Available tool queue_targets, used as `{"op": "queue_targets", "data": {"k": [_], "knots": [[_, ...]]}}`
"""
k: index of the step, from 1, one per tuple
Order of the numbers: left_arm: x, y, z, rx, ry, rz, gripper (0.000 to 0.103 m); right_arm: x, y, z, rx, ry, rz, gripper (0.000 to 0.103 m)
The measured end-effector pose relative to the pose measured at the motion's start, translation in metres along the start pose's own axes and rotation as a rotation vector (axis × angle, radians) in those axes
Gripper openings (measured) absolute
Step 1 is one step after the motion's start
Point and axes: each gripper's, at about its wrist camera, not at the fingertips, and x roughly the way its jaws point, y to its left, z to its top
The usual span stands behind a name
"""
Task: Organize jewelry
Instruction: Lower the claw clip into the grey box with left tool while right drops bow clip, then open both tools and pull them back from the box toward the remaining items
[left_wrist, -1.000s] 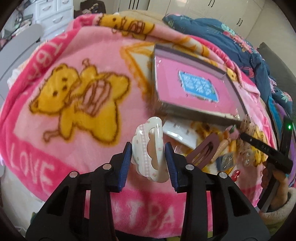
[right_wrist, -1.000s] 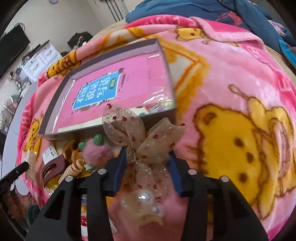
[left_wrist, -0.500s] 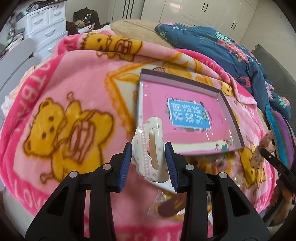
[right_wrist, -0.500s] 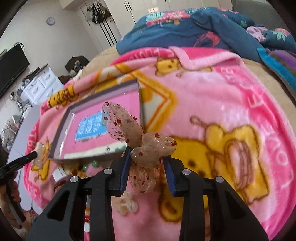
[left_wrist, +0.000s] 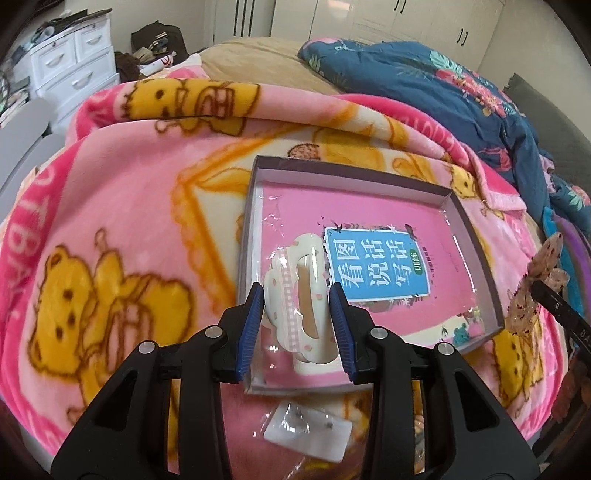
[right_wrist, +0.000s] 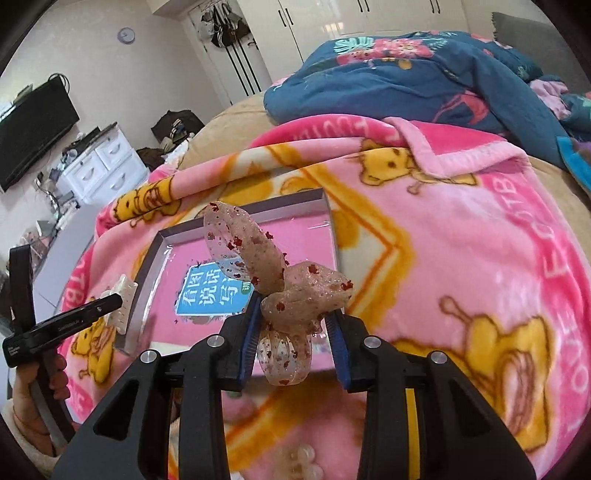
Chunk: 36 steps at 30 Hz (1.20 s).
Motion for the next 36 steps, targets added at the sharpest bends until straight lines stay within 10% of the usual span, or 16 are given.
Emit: {"op": "queue_targets", "data": {"k": [12,21,36], "knots": [[0.015,0.002,-0.001,-0.001,0.021,0.005,0.029,0.043,0.015,0.003,-0.015,0.058,-0.035,0.041],[-0.013,0.005,-0.007,-0.001,-0.02,0.007,0.037,0.013,0.015,-0.003,-0.01,0.002,-0.033,0.072],[-0.098,-0.012,-0.022,0.034,-0.165,-0.015,0.087,-0.074,0.01,-0.027,-0.007,-0.107,0.03,0.088]]}}
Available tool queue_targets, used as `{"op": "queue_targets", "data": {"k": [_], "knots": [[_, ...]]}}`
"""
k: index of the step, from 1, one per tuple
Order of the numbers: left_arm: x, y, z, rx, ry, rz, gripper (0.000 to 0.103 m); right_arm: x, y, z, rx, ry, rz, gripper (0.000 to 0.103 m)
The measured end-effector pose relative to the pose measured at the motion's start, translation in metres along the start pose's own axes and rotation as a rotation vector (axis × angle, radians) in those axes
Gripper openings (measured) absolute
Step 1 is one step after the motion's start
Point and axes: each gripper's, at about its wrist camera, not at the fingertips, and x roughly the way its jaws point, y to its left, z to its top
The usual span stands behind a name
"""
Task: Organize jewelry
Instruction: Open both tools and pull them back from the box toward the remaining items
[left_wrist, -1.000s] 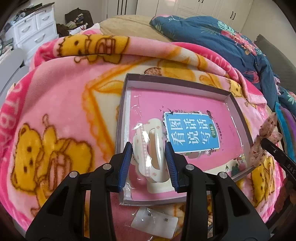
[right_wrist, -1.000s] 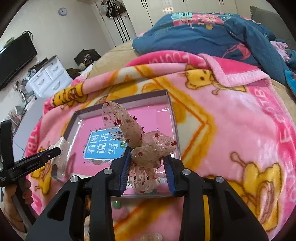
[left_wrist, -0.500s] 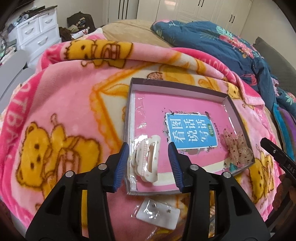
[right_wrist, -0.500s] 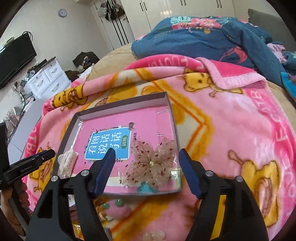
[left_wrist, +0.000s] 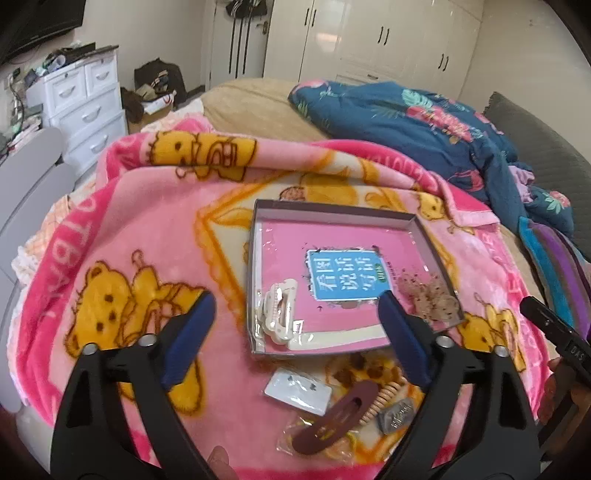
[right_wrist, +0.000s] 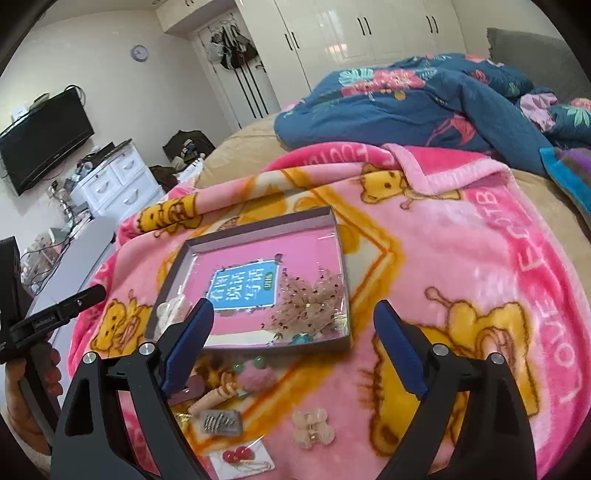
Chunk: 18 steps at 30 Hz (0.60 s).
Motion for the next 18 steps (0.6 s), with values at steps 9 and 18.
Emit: {"op": "queue_targets", "data": {"k": [9,18], "knots": [[-0.037,-0.008,-0.01,0.013,-0.06,-0.026,0.093,-0.025,0.017,-0.005,-0.04,-0.031,0.036,0.089],[-0.05,-0.001,-0.027,0.008,-0.06,-0.025,0.093,-0.034,0.033,-0.021,-0.086,-0.019,0.061,0.089]]}}
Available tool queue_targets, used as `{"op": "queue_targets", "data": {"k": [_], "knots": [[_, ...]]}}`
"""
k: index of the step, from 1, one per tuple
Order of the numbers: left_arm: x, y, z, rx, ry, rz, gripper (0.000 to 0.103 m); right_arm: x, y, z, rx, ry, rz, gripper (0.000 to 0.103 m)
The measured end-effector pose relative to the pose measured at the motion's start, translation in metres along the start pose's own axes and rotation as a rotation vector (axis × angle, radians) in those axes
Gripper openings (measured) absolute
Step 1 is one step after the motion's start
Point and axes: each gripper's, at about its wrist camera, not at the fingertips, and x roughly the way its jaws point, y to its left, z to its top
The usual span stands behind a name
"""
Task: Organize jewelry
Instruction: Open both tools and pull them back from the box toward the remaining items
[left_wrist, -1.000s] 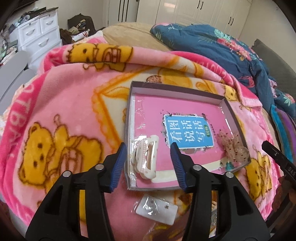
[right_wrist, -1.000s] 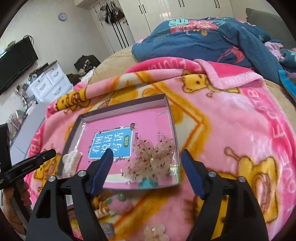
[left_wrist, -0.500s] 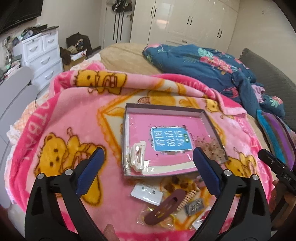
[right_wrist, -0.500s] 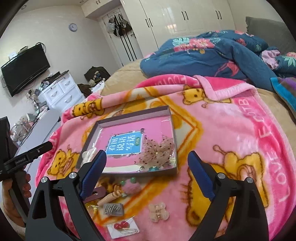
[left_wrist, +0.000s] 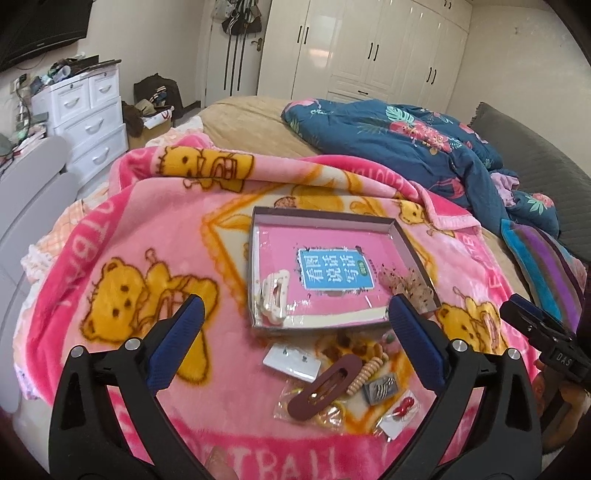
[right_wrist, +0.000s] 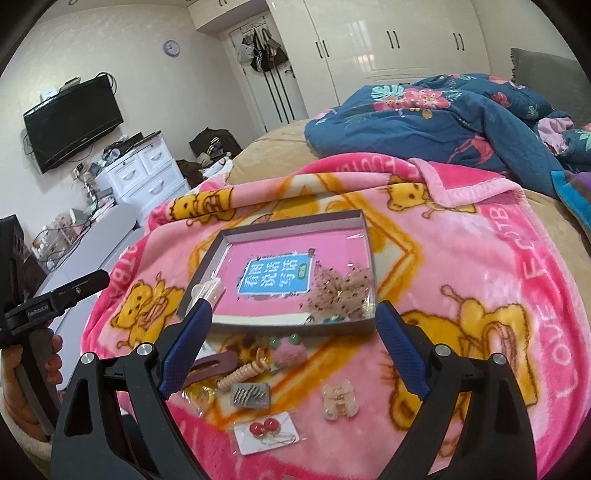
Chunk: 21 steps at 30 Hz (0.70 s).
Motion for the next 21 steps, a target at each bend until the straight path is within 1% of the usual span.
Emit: {"op": "queue_targets", "data": {"k": [6,9,14,21], "knots": [[-0.003,0.003,-0.015,0.006,0.011,0.012,0.093,-0.002,0.009,-0.014,-0.027,0.02,0.01,0.09],[-0.005,0.004,-0.022,0.006,0.018,0.012,0.093,-0.003,0.013,-0.018,-0.037,0.025,0.014,0.092],[-0.005,0.006,-0.033,0.006,0.03,0.016,0.093,-0.003,0.02,-0.028,-0.051,0.045,0.022,0.093],[0.0,0.005,-0.051,0.044,0.064,0.03,0.093,0.003,0.033,-0.045,-0.088,0.091,0.033,0.093]]}}
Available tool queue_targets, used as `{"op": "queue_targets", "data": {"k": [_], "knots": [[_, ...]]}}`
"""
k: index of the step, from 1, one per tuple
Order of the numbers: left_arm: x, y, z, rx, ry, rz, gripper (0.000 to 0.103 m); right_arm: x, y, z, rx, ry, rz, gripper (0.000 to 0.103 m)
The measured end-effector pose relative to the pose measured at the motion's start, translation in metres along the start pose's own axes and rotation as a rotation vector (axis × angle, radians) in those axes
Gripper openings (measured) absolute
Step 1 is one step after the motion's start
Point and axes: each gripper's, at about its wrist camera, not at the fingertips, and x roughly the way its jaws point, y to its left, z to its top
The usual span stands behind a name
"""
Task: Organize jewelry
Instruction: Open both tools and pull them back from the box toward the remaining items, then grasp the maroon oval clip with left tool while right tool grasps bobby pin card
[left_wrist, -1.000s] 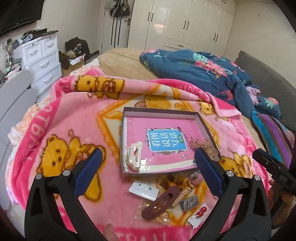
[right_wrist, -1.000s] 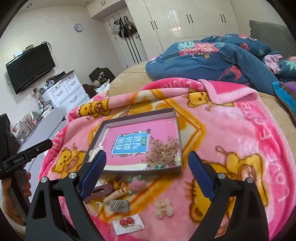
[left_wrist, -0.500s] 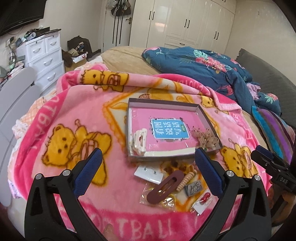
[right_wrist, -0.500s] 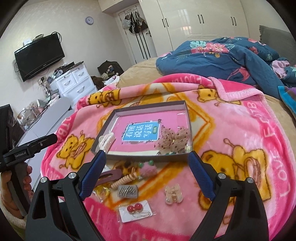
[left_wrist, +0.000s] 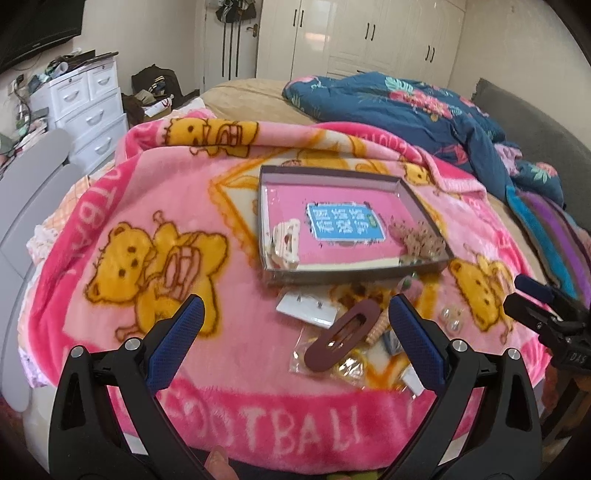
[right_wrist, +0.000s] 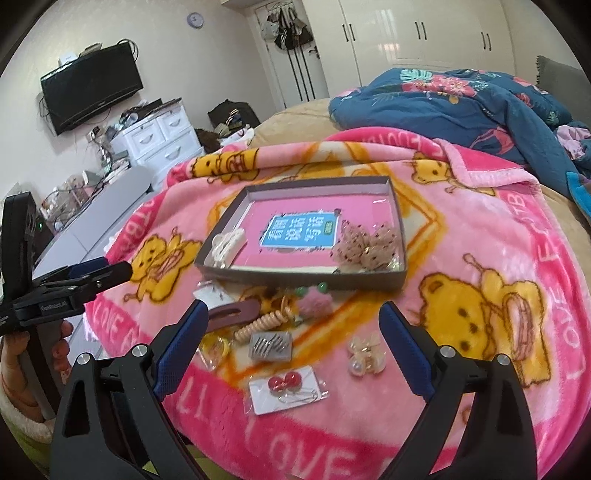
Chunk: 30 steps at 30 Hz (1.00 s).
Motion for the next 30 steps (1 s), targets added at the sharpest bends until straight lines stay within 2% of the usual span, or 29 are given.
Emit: {"op": "queue_targets", "data": {"k": [14,19,24,30], "knots": [[0.028,0.009,-0.042,0.047,0.118,-0.01,0.093,0.029,0.013,-0.028,-0.042,0.1,0.005,0.093],[0.042,0.007,-0.054,0.094,0.153,-0.018,0.093,0.048,0.014,-0.033,-0.049,0.144,0.015,0.092],[0.055,0.004,-0.061,0.135,0.187,-0.036,0.083,0.069,0.014,-0.037,-0.049,0.193,0.032,0.083],[0.071,-0.002,-0.058,0.179,0.207,-0.056,0.065,0.098,0.009,-0.038,-0.016,0.257,0.068,0.071]]}}
